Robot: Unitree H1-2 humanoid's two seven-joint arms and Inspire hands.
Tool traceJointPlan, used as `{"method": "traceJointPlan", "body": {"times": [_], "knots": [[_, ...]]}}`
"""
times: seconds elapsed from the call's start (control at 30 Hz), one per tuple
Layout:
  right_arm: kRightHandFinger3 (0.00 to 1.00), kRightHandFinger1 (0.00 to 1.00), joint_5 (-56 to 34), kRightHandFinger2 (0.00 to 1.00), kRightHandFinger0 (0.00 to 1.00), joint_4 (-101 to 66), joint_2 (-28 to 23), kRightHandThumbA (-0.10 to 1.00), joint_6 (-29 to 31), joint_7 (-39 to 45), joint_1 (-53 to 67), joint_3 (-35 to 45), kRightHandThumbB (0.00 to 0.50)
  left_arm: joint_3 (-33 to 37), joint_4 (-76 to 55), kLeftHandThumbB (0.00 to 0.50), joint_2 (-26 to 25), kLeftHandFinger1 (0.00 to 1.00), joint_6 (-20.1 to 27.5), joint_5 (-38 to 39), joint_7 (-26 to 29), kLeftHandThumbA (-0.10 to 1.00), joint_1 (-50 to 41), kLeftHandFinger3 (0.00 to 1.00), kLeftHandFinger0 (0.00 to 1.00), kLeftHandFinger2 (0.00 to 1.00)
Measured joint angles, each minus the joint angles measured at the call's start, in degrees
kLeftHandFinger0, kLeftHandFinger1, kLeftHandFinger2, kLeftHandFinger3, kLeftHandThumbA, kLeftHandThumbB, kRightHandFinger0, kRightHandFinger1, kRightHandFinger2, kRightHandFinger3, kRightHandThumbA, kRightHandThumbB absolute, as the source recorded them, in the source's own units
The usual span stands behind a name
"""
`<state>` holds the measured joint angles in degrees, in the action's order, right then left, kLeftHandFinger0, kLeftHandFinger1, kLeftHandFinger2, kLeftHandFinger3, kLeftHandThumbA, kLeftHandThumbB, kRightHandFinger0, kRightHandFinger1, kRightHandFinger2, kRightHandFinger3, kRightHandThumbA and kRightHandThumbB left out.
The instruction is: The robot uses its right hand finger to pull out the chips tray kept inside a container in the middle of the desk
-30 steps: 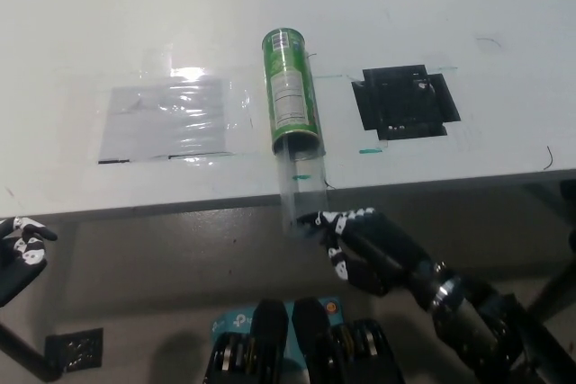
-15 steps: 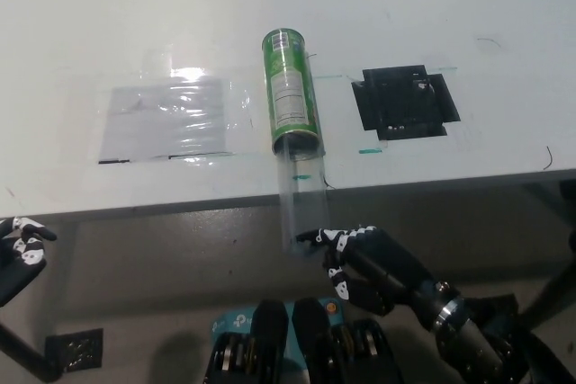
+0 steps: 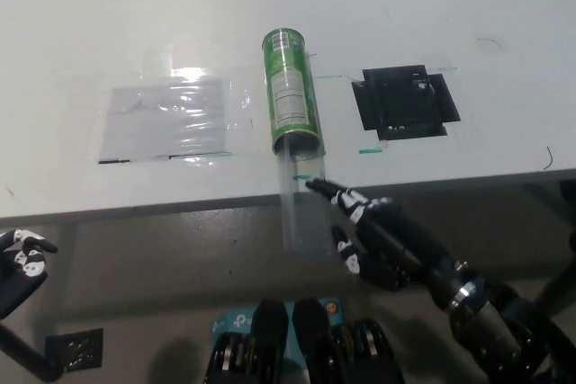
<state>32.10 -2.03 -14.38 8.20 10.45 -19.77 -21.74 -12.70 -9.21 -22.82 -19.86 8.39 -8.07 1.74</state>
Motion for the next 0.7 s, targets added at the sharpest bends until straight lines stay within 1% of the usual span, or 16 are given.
{"method": "traceJointPlan", "body": {"times": [0.1,0.17,0.2,0.23,0.27,0.3,0.33,0.37,0.4,0.43,0.47,0.53,0.57,0.6,0.67,0.7], "knots": [[1.0,0.0,-0.3,0.94,0.0,-4.3,-0.4,-0.1,-1.4,0.9,0.1,1.5,0.187,0.0,0.0,0.04,0.1,0.0,0.0,0.0,0.0,-0.1,-0.2,0.12,0.0,0.0],[1.0,0.0,-0.6,0.93,0.0,-7.3,-0.9,-0.1,-2.5,1.8,0.4,2.4,0.184,0.0,0.0,0.041,0.2,0.0,0.0,0.0,0.0,-0.1,-0.4,0.12,0.0,0.0],[1.0,0.0,-0.8,0.9,0.0,-8.5,-1.1,-0.1,-2.9,2.2,0.8,2.8,0.181,0.0,0.0,0.047,0.2,0.0,0.0,0.0,0.0,-0.1,-0.4,0.11,0.0,0.0],[1.0,0.0,-1.0,0.84,0.0,-9.6,-1.5,-0.1,-3.1,2.6,1.3,3.2,0.167,-0.1,0.0,0.055,0.2,0.0,0.0,0.0,0.0,-0.1,-0.4,0.11,0.0,0.0],[1.0,0.02,-1.5,0.81,0.0,-11.1,-2.0,-0.1,-3.8,3.1,2.3,4.0,0.171,-0.1,0.0,0.054,0.3,0.0,0.0,0.0,0.0,-0.1,-0.4,0.11,0.0,0.0],[1.0,0.01,-1.9,0.8,0.0,-12.3,-2.5,-0.1,-4.3,3.5,3.2,4.6,0.173,-0.1,0.0,0.054,0.3,0.0,0.0,0.0,0.0,-0.1,-0.4,0.11,0.0,0.0],[1.0,0.0,-2.3,0.66,0.0,-13.4,-3.0,-0.1,-4.8,3.9,4.1,5.4,0.166,-0.2,0.0,0.054,0.3,0.0,0.0,0.0,0.0,-0.1,-0.5,0.11,0.0,0.0],[1.0,0.0,-2.7,0.61,0.0,-14.1,-3.5,-0.1,-5.3,4.3,4.9,6.1,0.168,-0.3,0.0,0.053,0.3,0.0,0.0,0.0,0.0,-0.1,-0.7,0.11,0.0,0.0],[1.0,0.0,-3.4,0.52,0.0,-14.7,-4.0,-0.1,-5.9,4.6,5.9,7.4,0.174,-0.4,0.0,0.052,0.4,0.0,0.0,0.1,0.0,-0.1,-0.7,0.11,0.0,0.0],[1.0,0.06,-3.9,0.61,0.01,-15.1,-4.3,-0.1,-6.3,4.7,6.7,8.5,0.178,-0.5,0.0,0.054,0.5,0.0,0.0,0.1,0.0,-0.1,-0.7,0.11,0.0,0.0],[1.0,0.05,-4.6,0.76,0.0,-15.5,-4.7,-0.1,-6.8,4.7,7.3,9.8,0.177,-0.5,0.0,0.055,0.6,0.0,0.0,0.1,0.0,-0.1,-0.7,0.09,0.0,0.0],[1.0,0.03,-6.0,0.7,0.0,-15.8,-4.8,-0.1,-7.7,4.7,8.8,13.2,0.176,-0.6,0.0,0.054,1.0,0.0,0.1,0.2,0.0,-0.1,-0.7,0.09,0.0,0.0],[1.0,0.01,-6.4,0.77,0.0,-15.8,-4.8,-0.1,-7.9,4.6,9.4,14.3,0.169,-0.6,0.1,0.06,1.1,0.0,0.2,0.2,0.0,-0.1,-0.7,0.08,0.0,0.0],[1.0,0.0,-7.3,0.79,0.0,-15.7,-4.6,-0.1,-8.2,4.3,10.6,16.5,0.172,-0.6,0.1,0.061,1.2,0.0,0.3,0.2,0.0,-0.1,-0.7,0.08,0.0,0.0],[0.92,0.0,-8.8,0.77,0.0,-15.2,-4.1,-0.1,-8.9,3.8,12.4,19.4,0.177,-0.6,0.4,0.065,1.3,0.0,0.4,0.2,0.0,-0.1,-0.7,0.08,0.0,0.0],[0.84,0.0,-9.7,0.71,0.0,-14.7,-3.5,-0.1,-9.1,3.4,13.2,21.0,0.183,-0.7,0.6,0.072,1.3,0.0,0.4,0.3,0.0,-0.1,-0.7,0.08,0.0,0.0]]}}
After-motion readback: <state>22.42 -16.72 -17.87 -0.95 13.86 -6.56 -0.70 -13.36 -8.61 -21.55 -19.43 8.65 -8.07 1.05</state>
